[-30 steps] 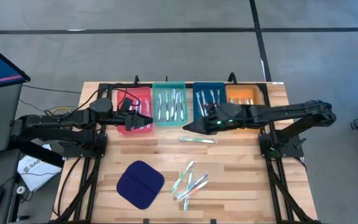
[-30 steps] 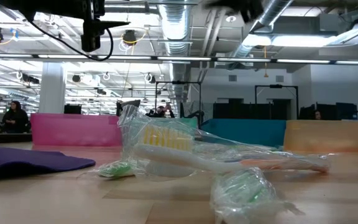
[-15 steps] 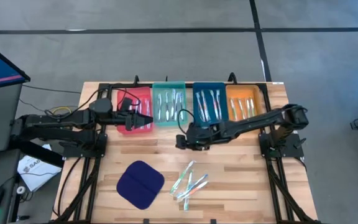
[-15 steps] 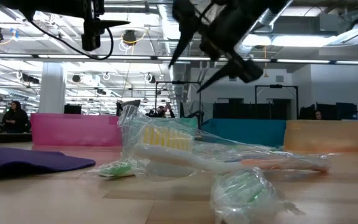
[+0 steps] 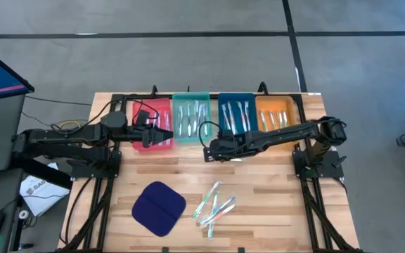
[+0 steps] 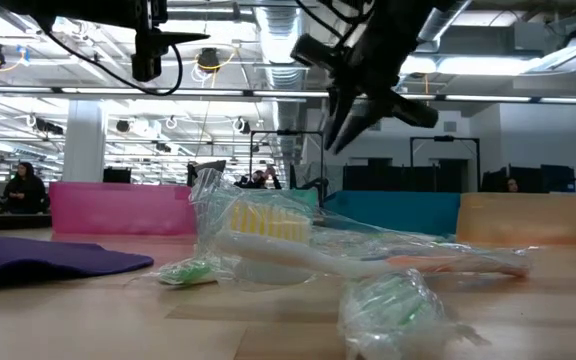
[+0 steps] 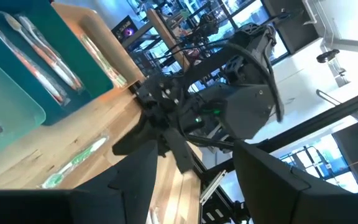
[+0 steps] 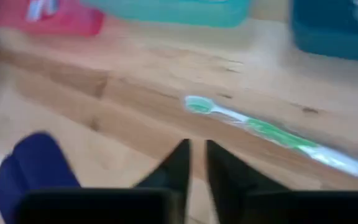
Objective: Pick & Place Toothbrushes
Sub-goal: Put the green toothbrush into the orange bin
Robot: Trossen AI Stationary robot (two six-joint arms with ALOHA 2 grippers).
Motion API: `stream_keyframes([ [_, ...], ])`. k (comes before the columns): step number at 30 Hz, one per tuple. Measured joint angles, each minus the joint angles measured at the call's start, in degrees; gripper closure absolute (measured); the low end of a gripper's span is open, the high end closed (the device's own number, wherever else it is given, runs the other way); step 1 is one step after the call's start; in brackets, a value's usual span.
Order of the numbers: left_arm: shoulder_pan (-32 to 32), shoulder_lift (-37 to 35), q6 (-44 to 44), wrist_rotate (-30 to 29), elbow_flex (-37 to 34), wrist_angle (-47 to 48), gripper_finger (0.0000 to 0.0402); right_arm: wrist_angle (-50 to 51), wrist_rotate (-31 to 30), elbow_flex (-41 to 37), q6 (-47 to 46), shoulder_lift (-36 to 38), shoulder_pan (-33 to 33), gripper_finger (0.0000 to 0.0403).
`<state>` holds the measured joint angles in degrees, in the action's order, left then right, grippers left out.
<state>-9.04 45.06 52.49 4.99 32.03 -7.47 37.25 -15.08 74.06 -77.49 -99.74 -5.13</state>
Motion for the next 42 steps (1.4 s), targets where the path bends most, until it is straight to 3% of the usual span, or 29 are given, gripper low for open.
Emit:
stream_keyframes([
  [2,0.0,0.0,0.0,0.0,0.0,0.0,0.0198,-2.1,0.1,0.0,3.1,0.0,0.0,0.039],
  [11,0.0,0.0,0.0,-0.6,0.0,-0.1,0.0198,-2.0,2.2,0.3,1.5,-4.3,1.5,0.04],
  [23,1.7,1.9,-0.1,0.0,0.0,-0.3,0.0198,1.3,2.7,4.3,1.1,-11.8,1.0,0.0402],
  [30,3.6,3.0,0.0,0.0,0.0,-0.5,0.0198,1.6,-3.3,6.0,-1.4,-12.2,1.1,0.0402],
  [42,4.3,3.1,0.0,-0.1,0.0,-0.4,0.0198,3.7,-2.9,5.2,0.0,-12.3,3.7,0.0403],
])
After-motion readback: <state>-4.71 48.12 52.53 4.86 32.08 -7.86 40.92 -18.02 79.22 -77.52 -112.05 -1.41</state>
